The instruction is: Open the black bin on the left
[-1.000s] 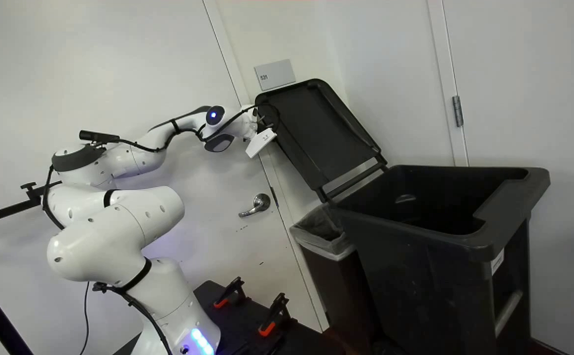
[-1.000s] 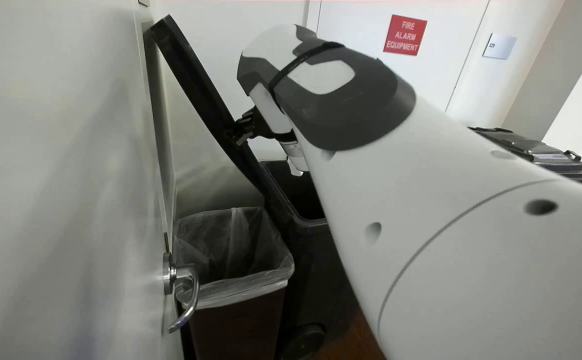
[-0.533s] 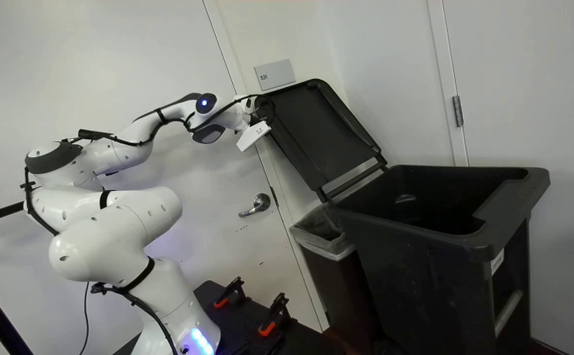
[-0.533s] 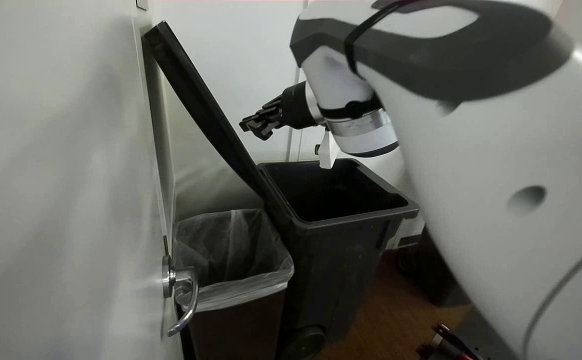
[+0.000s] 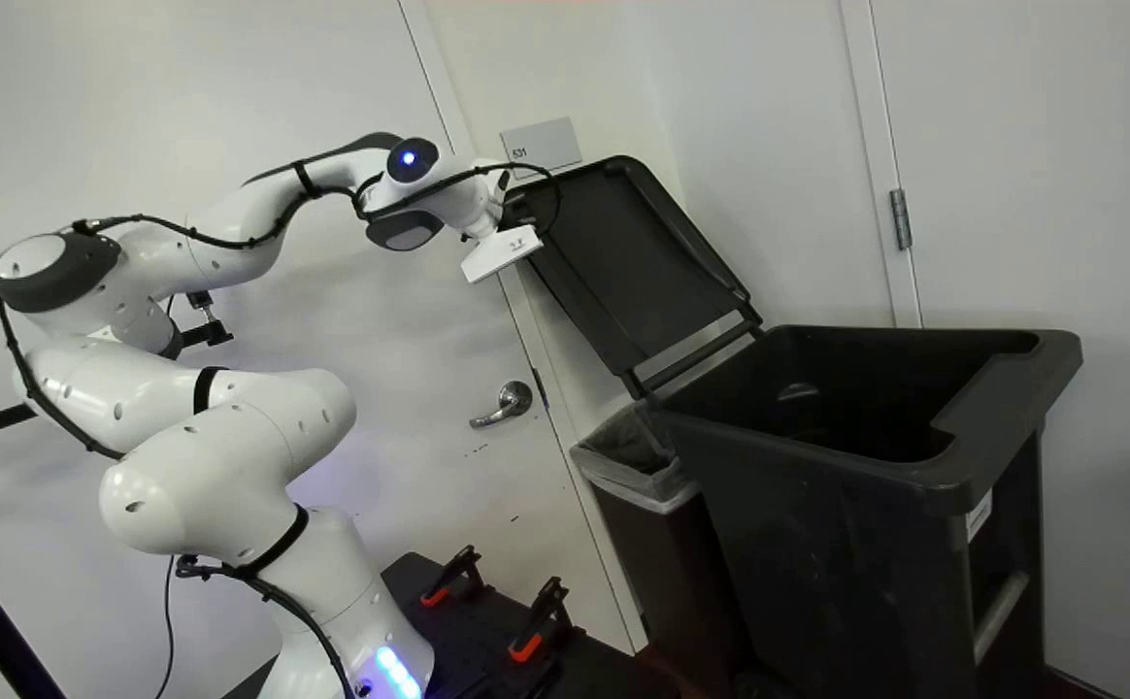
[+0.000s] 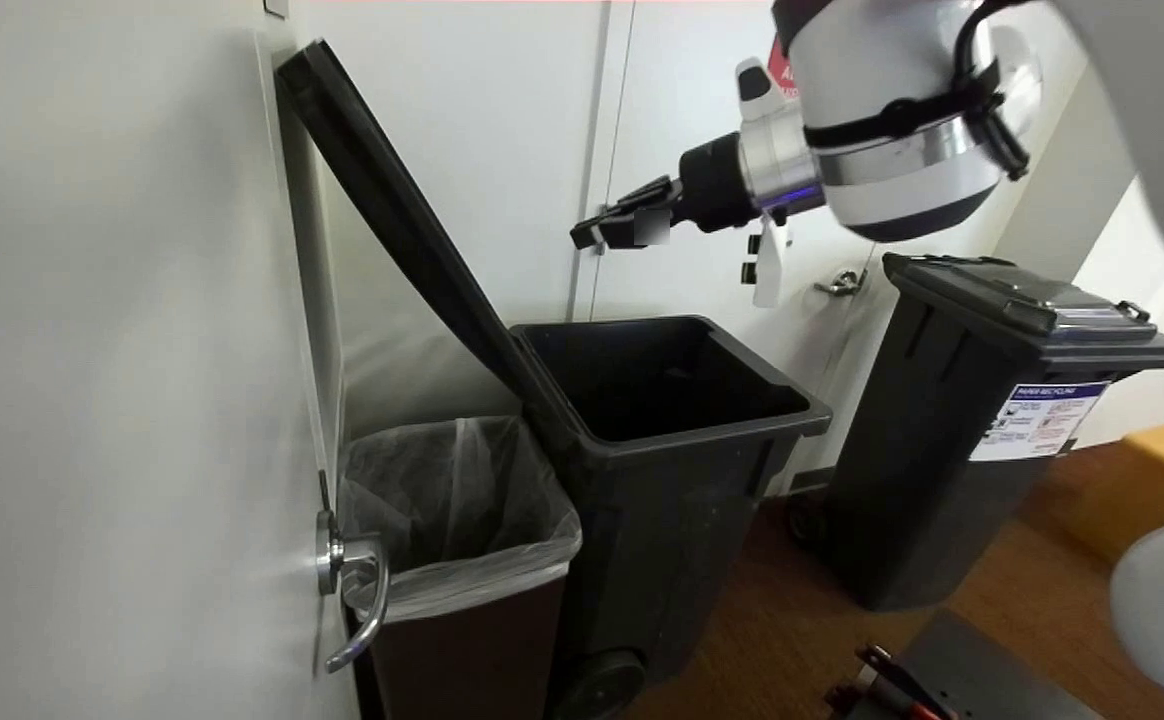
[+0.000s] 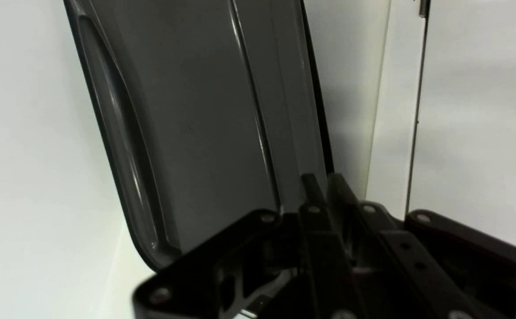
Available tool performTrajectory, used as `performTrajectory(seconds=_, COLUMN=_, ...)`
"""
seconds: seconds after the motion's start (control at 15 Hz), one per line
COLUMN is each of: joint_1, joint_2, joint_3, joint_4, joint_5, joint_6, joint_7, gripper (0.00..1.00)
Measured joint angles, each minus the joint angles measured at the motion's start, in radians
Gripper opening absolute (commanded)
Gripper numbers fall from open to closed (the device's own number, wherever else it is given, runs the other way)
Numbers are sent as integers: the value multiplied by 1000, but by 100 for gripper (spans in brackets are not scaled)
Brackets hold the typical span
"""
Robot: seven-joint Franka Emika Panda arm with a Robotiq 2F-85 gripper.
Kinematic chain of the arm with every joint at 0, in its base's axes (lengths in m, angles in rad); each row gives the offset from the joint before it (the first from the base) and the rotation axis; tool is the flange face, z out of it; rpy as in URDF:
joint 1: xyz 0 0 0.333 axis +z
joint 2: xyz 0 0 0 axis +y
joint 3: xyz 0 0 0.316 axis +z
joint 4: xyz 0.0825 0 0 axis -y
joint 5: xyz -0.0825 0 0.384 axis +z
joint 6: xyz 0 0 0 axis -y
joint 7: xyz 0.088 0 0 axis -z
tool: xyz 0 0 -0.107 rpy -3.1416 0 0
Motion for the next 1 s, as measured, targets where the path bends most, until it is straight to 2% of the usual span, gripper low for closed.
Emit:
performTrajectory(seconds=0.27, joint_1=55, joint_2=161, joint_3=-161, joint_4=-30, joint_5=-142, joint_6=-24, joint_7=0, gripper=3)
performTrajectory(seconds=0.47, joint_1=159, joint_2=289, joint_3=-314, joint_4=-36, joint_5=-235, joint_6=-25, joint_7=1, gripper=3)
performTrajectory(seconds=0.73, joint_1=404, joint_2=424, joint_3=-580, joint_4=-38, joint_5=-326, joint_6=-25, joint_7=1, gripper=3)
performTrajectory(seconds=0.87, joint_1=535, joint_2=460, joint_3=-713, joint_4=-38, joint_5=-358, joint_6=-21, joint_7=1, gripper=3)
performTrajectory(seconds=1.0, joint_1=644, joint_2=472, joint_3=-818, joint_4=-39, joint_5=-375, joint_6=1, joint_7=1, gripper=3)
